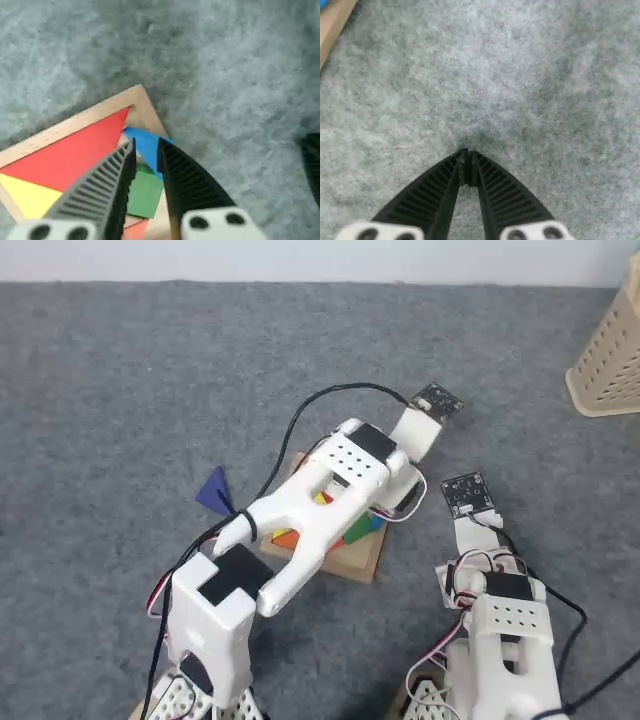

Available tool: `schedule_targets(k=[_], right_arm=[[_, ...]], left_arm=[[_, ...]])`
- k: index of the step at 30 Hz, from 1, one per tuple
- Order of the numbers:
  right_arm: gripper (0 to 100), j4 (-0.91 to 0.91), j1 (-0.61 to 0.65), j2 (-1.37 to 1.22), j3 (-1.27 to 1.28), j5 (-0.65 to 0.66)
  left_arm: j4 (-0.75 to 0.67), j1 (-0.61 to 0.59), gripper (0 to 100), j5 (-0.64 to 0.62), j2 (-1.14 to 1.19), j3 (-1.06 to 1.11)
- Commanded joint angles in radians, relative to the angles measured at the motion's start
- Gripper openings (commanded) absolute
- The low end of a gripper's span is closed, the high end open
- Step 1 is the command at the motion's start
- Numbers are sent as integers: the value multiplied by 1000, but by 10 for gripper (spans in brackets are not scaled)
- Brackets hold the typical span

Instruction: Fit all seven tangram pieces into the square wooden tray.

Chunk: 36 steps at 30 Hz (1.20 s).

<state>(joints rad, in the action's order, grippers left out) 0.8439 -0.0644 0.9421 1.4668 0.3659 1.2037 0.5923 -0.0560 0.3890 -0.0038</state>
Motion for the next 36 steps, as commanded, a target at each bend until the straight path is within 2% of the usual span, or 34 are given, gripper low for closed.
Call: schedule_targets(k=[1,9,15,18,22,31,36], right_arm=[[6,-18,-10,-5,-63,11],[6,-18,-10,-5,-63,11],[6,-18,-10,-5,-63,11],[6,-18,-10,-5,-63,11],[6,-18,-10,-5,-63,11],[6,-18,-10,-5,-63,11],[6,-18,-10,-5,-63,11]], left_arm=[[-6,-17,66,23,-34,-4],[-38,-86,66,66,-61,39],[-14,6,70,60,-180,45],[-52,55,103,66,-181,93],[-109,52,122,68,-135,127],[-110,26,122,100,-11,93],[-104,-14,122,103,-31,96]])
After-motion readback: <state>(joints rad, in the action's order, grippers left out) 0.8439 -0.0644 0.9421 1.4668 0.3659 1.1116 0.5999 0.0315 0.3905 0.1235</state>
